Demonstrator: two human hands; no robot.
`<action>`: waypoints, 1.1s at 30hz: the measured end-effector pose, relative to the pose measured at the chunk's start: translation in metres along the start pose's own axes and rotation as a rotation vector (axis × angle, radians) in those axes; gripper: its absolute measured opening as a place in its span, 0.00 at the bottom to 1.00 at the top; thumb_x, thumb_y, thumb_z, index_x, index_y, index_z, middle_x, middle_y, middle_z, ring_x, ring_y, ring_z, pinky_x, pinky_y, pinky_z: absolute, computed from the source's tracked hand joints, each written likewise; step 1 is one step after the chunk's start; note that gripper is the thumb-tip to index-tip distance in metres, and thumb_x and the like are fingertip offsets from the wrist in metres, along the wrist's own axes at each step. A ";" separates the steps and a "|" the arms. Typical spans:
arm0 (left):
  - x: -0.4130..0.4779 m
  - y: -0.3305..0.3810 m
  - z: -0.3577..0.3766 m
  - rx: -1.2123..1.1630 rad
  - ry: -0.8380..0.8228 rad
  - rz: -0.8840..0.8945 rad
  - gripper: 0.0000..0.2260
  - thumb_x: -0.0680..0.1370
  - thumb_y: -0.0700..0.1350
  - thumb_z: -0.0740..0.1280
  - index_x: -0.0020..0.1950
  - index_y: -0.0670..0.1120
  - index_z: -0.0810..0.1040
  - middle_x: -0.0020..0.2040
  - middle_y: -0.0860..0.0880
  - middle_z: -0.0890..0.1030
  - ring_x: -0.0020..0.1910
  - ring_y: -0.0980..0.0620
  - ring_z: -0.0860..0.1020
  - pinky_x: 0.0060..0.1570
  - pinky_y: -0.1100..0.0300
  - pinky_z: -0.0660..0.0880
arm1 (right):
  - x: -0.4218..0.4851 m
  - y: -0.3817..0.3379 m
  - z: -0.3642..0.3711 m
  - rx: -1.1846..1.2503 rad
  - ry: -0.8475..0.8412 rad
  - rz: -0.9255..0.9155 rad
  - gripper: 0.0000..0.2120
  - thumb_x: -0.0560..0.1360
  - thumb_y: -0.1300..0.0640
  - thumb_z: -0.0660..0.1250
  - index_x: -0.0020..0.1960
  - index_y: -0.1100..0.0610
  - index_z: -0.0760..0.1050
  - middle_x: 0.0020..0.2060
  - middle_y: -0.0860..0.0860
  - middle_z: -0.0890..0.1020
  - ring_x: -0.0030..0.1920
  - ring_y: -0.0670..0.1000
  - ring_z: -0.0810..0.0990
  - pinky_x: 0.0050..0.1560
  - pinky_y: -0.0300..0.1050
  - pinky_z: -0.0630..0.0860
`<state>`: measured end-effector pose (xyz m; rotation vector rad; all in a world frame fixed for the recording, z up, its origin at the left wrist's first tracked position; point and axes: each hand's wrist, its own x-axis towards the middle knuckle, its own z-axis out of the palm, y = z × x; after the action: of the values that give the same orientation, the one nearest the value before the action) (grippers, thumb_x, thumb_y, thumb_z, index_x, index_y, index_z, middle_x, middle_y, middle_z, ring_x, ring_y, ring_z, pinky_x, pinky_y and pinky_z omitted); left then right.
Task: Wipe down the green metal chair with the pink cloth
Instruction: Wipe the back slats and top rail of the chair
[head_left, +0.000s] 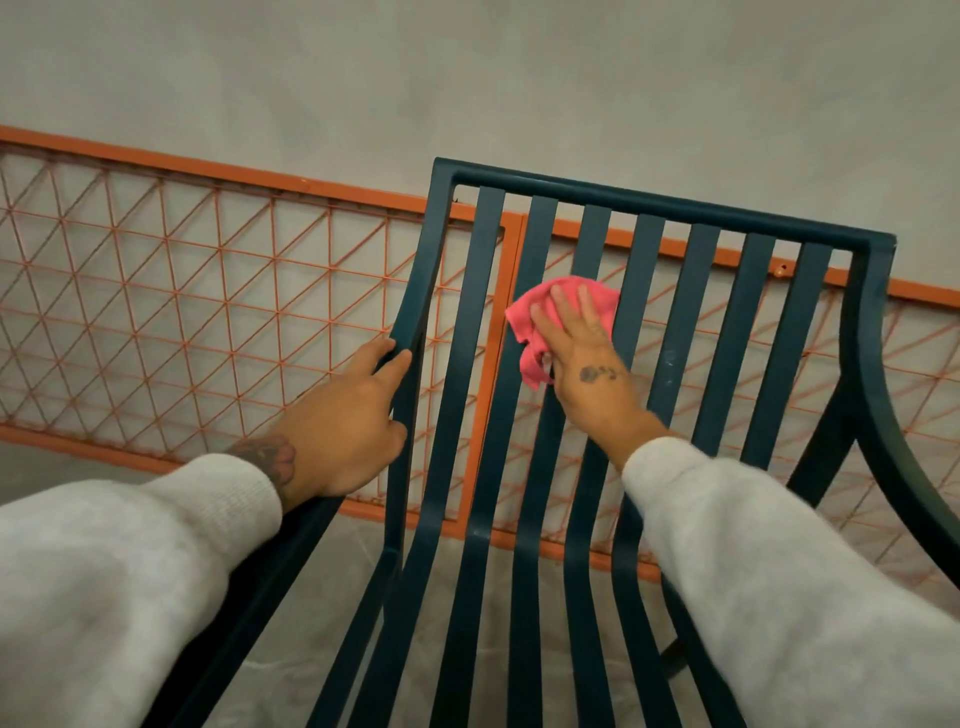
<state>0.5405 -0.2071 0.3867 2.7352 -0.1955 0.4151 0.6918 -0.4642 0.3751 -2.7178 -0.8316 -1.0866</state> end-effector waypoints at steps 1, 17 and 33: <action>0.000 0.000 0.000 0.001 0.003 -0.001 0.33 0.80 0.44 0.62 0.80 0.48 0.49 0.79 0.54 0.45 0.62 0.50 0.74 0.61 0.56 0.74 | -0.017 -0.002 0.011 -0.013 -0.006 -0.026 0.41 0.75 0.71 0.65 0.81 0.51 0.50 0.81 0.52 0.48 0.80 0.57 0.39 0.78 0.62 0.49; 0.001 -0.002 0.002 -0.016 0.012 0.000 0.33 0.80 0.44 0.62 0.80 0.48 0.49 0.79 0.55 0.45 0.64 0.49 0.74 0.60 0.58 0.74 | 0.017 0.035 -0.025 -0.278 -0.070 -0.194 0.41 0.76 0.62 0.68 0.81 0.49 0.50 0.81 0.53 0.51 0.80 0.57 0.46 0.77 0.55 0.48; 0.002 -0.001 0.002 0.006 0.008 0.002 0.34 0.80 0.44 0.63 0.80 0.48 0.48 0.79 0.55 0.44 0.69 0.47 0.69 0.62 0.58 0.70 | -0.135 -0.014 0.045 0.250 -0.425 -0.141 0.37 0.77 0.61 0.71 0.80 0.47 0.56 0.80 0.45 0.48 0.80 0.51 0.40 0.77 0.48 0.53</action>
<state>0.5431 -0.2069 0.3852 2.7386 -0.1950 0.4273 0.6311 -0.5003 0.2501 -2.7370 -1.1418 -0.3807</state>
